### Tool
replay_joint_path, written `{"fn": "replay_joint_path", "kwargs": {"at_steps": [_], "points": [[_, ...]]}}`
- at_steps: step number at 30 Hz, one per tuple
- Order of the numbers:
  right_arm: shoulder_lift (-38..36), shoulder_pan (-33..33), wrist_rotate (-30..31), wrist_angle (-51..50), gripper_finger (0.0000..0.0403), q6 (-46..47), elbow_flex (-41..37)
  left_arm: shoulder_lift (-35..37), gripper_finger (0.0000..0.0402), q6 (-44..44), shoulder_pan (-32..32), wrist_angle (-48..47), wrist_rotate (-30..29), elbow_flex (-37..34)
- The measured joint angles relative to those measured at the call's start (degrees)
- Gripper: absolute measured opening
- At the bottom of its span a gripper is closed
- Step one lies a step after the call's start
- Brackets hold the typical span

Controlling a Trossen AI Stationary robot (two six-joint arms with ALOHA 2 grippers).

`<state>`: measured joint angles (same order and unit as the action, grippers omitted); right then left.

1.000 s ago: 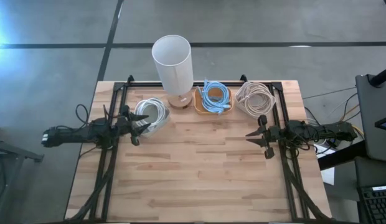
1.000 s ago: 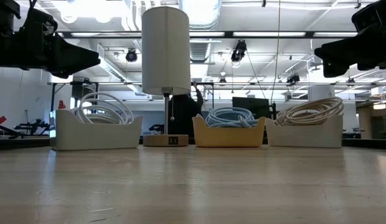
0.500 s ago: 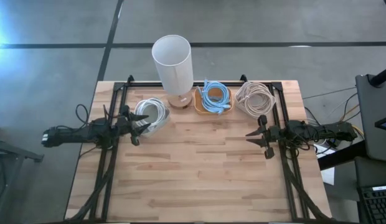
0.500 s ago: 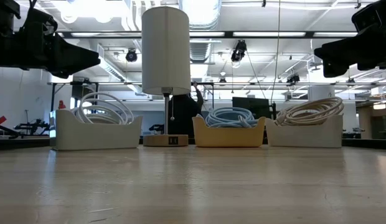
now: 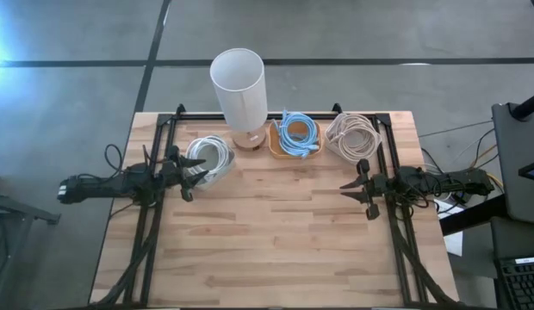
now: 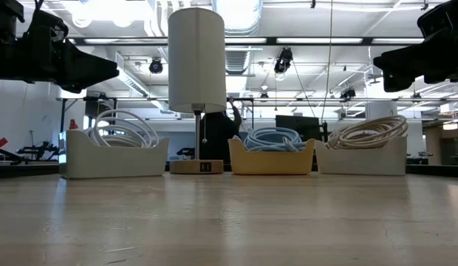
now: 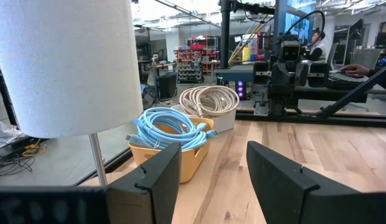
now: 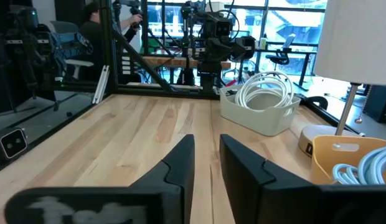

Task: Sort HDMI cables
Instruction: Return to Home Position

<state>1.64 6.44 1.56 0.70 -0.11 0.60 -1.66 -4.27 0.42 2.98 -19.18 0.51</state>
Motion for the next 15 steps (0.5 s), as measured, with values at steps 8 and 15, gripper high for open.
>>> {"fn": "replay_joint_path", "kwargs": {"at_steps": [8,15], "points": [[0.0,0.0,0.0,0.0,0.0086,0.0,0.0,0.0,0.0193,0.0,0.0,0.0,0.0,0.0],[0.0,0.0,0.0,0.0,0.0091,0.0,0.0,0.0,0.0193,0.0,0.0,0.0,0.0,0.0]]}}
